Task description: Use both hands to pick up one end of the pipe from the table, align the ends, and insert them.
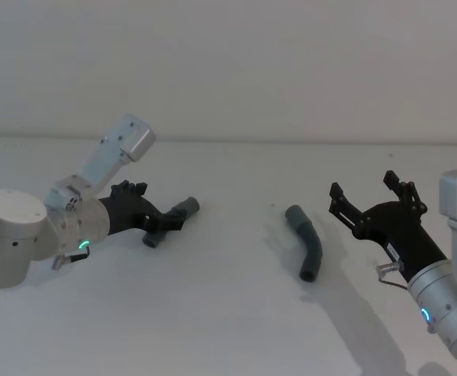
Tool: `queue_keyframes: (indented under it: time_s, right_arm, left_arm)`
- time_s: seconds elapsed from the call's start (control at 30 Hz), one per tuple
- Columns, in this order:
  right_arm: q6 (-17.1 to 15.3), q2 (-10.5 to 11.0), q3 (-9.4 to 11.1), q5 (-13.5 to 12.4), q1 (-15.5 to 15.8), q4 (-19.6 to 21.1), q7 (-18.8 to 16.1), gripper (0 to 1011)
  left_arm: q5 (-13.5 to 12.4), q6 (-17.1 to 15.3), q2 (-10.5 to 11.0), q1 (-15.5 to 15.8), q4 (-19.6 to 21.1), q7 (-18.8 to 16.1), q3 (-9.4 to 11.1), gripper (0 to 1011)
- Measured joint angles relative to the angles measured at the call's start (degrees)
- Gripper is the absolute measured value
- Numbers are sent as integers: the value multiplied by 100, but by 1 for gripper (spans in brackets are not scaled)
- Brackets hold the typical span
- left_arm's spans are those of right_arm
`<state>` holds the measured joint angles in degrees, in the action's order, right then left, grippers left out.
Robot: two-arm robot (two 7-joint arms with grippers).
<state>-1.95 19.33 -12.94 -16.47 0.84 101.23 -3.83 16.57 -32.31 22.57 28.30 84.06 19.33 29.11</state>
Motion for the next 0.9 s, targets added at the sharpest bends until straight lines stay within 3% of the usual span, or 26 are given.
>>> queue_keyframes:
  time_s: [0.9]
  right_arm:
    - [0, 0, 0, 0, 0, 0, 0, 1002]
  left_arm:
    - [-91, 53, -325, 228, -655, 143, 26, 1001]
